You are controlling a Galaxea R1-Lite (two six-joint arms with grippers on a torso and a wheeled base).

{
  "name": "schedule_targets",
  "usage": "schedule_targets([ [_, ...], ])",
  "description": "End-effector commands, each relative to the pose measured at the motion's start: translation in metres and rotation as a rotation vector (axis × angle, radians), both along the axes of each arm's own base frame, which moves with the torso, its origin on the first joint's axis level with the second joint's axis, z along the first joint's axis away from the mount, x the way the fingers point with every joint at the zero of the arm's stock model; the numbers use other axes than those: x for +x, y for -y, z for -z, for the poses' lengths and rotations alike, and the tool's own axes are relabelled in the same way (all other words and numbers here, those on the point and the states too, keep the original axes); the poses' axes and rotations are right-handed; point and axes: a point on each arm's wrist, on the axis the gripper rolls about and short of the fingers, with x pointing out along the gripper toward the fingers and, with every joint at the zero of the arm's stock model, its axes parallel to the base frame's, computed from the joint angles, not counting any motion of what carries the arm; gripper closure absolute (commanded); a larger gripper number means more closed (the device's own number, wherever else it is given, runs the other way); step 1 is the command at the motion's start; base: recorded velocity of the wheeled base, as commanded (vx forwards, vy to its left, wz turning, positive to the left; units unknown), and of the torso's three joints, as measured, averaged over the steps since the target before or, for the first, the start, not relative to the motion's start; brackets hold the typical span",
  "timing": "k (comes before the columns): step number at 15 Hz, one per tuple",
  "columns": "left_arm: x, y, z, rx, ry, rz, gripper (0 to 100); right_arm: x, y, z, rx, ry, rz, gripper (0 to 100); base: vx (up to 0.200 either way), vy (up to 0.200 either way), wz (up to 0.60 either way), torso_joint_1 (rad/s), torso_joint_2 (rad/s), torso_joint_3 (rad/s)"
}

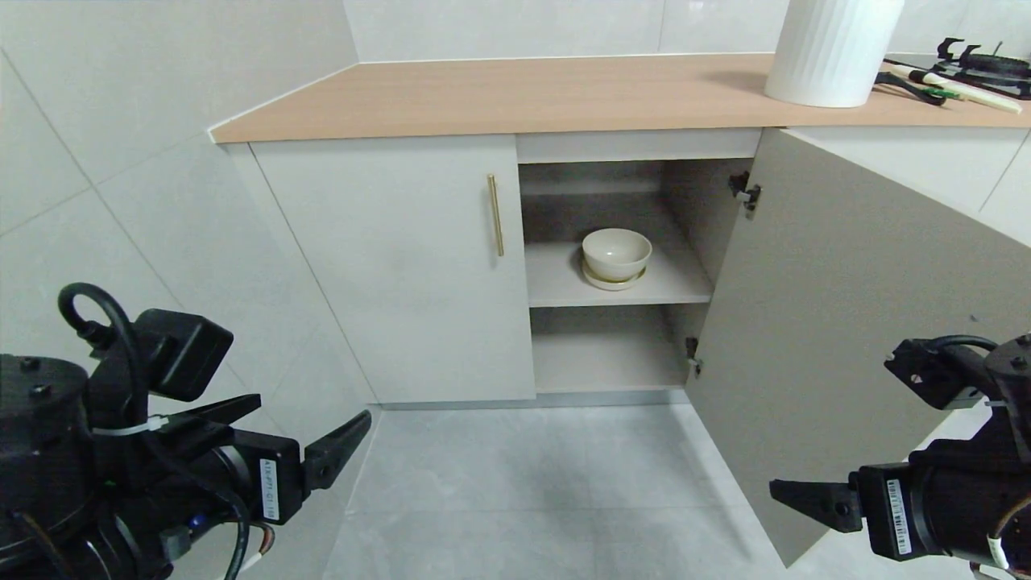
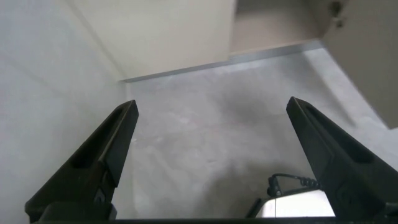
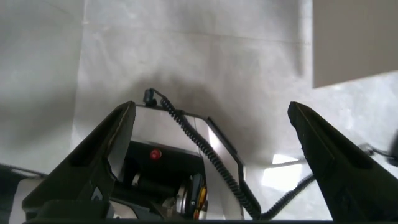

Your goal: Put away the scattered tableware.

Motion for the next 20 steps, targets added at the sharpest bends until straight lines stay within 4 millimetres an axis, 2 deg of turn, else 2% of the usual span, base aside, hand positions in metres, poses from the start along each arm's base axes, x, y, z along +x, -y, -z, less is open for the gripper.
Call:
schedule_targets([
  [1,0.000,0.000,0.000,0.001,-0.001,-0.001,0,0.001,0.000,0.000,0.001,0.002,0.003,0,0.000,-0.200,0.00,-0.002,0.00,0.002],
  [7,0.001,0.001,0.002,0.005,-0.008,0.001,0,0.004,0.003,0.000,-0.015,0.014,0.045,0,0.000,-0.200,0.00,0.005,0.00,0.002],
  [10,0.001,0.001,0.002,0.005,-0.008,0.001,0,0.012,0.016,-0.003,-0.037,0.035,0.119,0,0.000,-0.200,0.00,0.001,0.01,0.002],
  [15,0.001,0.001,0.002,0.003,-0.010,0.003,0,0.035,0.066,-0.017,-0.121,0.089,0.336,0,0.000,0.000,0.00,0.000,0.00,0.000],
  [18,0.001,0.001,0.002,0.004,-0.008,0.004,0,0.048,0.075,-0.018,-0.112,0.107,0.397,0,0.000,0.000,0.00,0.000,0.00,0.000],
  [20,0.000,0.000,0.003,0.004,-0.011,0.003,0,0.073,0.071,-0.011,-0.015,0.148,0.468,0,0.000,0.000,0.00,0.000,0.00,0.000],
])
